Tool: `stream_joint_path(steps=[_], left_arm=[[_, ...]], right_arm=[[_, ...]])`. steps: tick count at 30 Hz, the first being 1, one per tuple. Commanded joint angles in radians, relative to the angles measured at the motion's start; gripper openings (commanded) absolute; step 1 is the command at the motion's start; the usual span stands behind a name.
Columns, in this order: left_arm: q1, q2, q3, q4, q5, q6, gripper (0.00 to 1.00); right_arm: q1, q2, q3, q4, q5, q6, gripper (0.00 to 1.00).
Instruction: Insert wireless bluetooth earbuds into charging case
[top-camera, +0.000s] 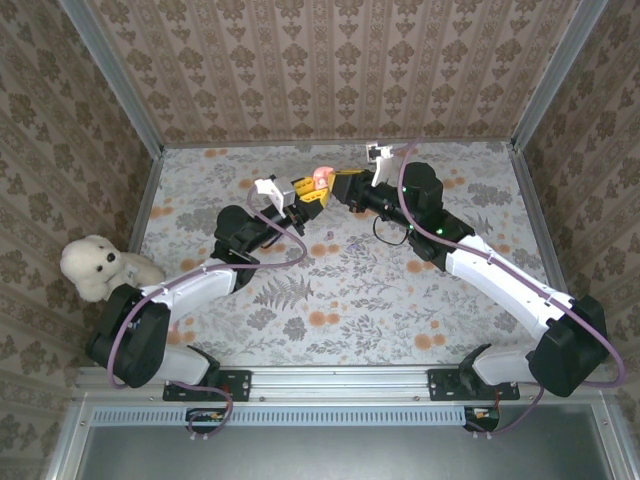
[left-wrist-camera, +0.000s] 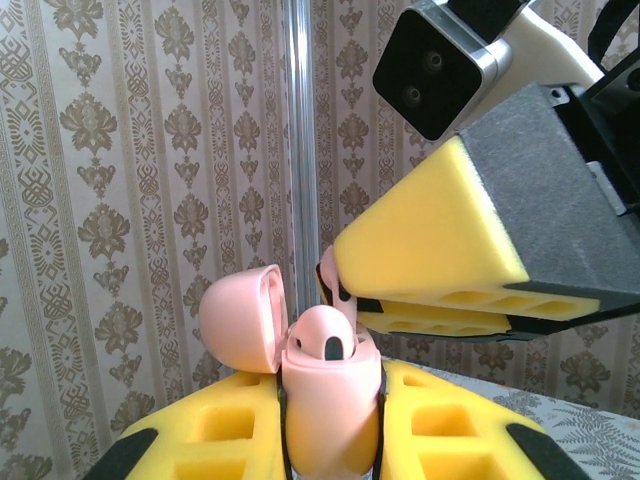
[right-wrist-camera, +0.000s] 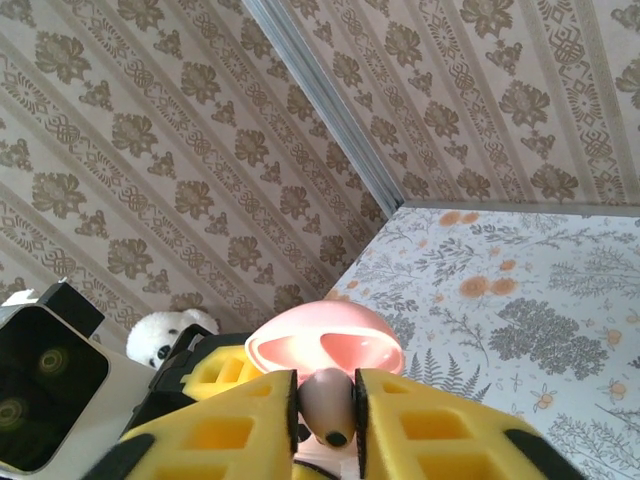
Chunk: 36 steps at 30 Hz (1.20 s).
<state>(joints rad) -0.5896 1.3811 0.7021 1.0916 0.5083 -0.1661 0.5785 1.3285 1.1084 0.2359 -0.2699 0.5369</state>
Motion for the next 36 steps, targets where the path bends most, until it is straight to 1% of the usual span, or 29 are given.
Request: stream_joint_path(steps=[1,4,8,10,13,16,18,21,23,25,28,31,36], left_arm=[[-0.007,0.001,0.02,0.07,-0.01,-0.019,0.0],[-0.007,0.003,0.016,0.072,-0.011,-0.019,0.0],[-0.006,0.004,0.006,0.079,-0.015,-0.022,0.0],[-0.007,0.003,0.005,0.079,-0.015,-0.022,0.0],[-0.007,0.004,-0.003,0.08,-0.017,-0.02,0.0],[-0.006,0.005,-0.014,0.08,-0.022,-0.014,0.0],[-0.004,0.007,-0.026,0.08,-0.024,-0.01,0.0],[-0.004,0.013,-0.044,0.073,-0.02,0.007,0.0],[-0.004,0.018,-0.05,0.056,-0.007,0.024,0.0],[-0.006,0.022,-0.053,0.029,0.019,0.039,0.0],[-0.007,0.028,-0.053,-0.001,0.054,0.049,0.0],[-0.01,0.034,-0.048,-0.024,0.083,0.052,0.0],[-0.016,0.047,-0.033,-0.049,0.11,0.054,0.0]], right_arm=[[-0.003,-0.01,-0.005,-0.052,-0.002,-0.017,0.31],[-0.007,-0.007,0.015,-0.067,0.017,-0.016,0.37],[-0.015,-0.001,0.043,-0.08,0.029,-0.012,0.43],[-0.019,0.002,0.056,-0.085,0.031,-0.007,0.49],[-0.031,-0.007,0.075,-0.093,0.028,0.008,0.62],[-0.048,-0.028,0.098,-0.13,0.025,0.021,0.67],[-0.065,-0.034,0.132,-0.182,0.015,0.027,0.68],[-0.093,0.002,0.249,-0.367,-0.005,0.023,0.68],[-0.111,0.054,0.359,-0.517,-0.037,0.004,0.68],[-0.12,0.154,0.485,-0.675,-0.066,-0.035,0.68],[-0.127,0.276,0.633,-0.855,-0.109,-0.075,0.66],[-0.129,0.37,0.717,-0.947,-0.132,-0.095,0.64],[-0.129,0.479,0.8,-1.033,-0.14,-0.126,0.6]])
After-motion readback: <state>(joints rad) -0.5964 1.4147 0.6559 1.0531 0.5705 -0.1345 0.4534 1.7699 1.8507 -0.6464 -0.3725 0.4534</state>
